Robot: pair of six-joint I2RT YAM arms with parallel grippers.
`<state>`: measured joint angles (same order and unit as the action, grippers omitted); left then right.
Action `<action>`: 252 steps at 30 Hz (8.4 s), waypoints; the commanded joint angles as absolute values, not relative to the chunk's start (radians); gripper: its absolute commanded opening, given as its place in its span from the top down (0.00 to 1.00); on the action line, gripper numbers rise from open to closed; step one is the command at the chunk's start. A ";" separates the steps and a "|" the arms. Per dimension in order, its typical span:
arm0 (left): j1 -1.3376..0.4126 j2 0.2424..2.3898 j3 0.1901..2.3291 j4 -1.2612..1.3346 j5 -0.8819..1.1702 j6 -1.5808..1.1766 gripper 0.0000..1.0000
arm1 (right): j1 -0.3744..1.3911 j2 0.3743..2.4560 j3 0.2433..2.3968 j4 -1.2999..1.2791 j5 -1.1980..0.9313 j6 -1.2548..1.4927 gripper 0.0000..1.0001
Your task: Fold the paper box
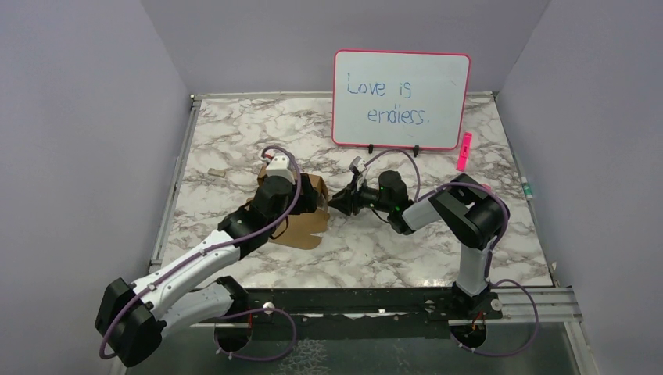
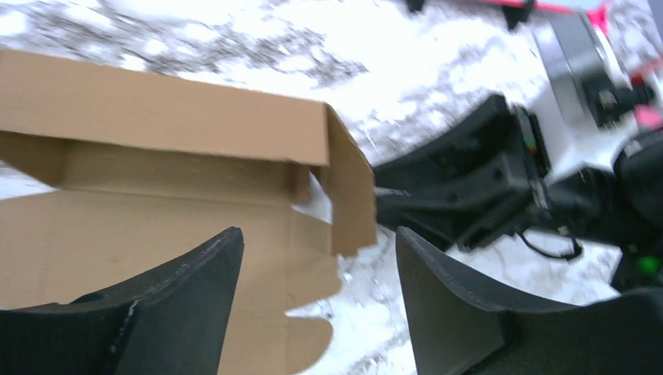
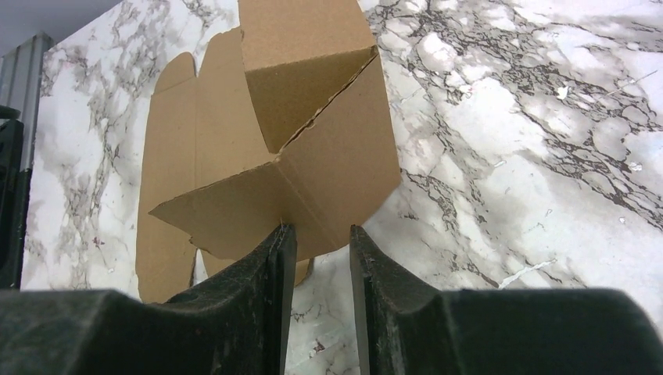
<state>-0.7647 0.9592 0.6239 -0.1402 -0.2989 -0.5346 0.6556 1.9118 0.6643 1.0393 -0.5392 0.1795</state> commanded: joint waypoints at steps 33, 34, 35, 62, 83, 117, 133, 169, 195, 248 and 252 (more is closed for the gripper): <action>-0.060 1.284 0.572 0.253 0.056 -0.623 0.48 | 0.668 1.947 0.748 1.023 -0.591 0.133 0.61; -0.060 1.286 0.565 0.258 0.063 -0.625 0.51 | 0.669 1.948 0.751 1.022 -0.591 0.130 0.60; -0.060 1.288 0.561 0.259 0.070 -0.628 0.54 | 0.669 1.948 0.752 1.021 -0.589 0.127 0.60; -0.110 1.194 0.438 0.236 0.287 -0.727 0.65 | 0.672 1.933 0.703 1.104 -0.391 0.102 0.54; -0.233 1.078 0.473 0.019 0.348 -0.684 0.55 | 0.672 1.843 0.622 1.069 -0.242 0.123 0.81; -0.491 1.383 0.769 -0.015 0.306 -0.541 0.30 | 0.690 1.778 0.517 1.035 -0.327 0.015 0.79; -0.511 1.442 0.707 0.037 0.302 -0.546 0.51 | 0.745 1.859 0.510 1.230 -0.190 0.022 0.71; -0.551 1.419 0.705 0.118 0.433 -0.653 0.50 | 0.860 1.921 0.548 1.321 0.438 0.049 0.78; -0.557 1.381 0.876 -0.156 0.186 -0.508 0.32 | 0.867 1.798 0.484 1.210 0.358 0.089 0.47; -0.727 1.003 0.514 -0.361 0.079 -0.677 0.40 | 0.866 1.100 0.316 0.417 0.253 0.505 0.31; -0.727 0.963 0.572 -0.401 0.048 -0.674 0.34 | 0.866 1.100 0.342 0.366 0.257 0.517 0.30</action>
<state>-0.7181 0.9848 0.5365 -0.2893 0.1181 -0.6823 0.8642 1.0962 0.3058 0.4129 0.2558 0.4976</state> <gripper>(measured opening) 0.613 0.694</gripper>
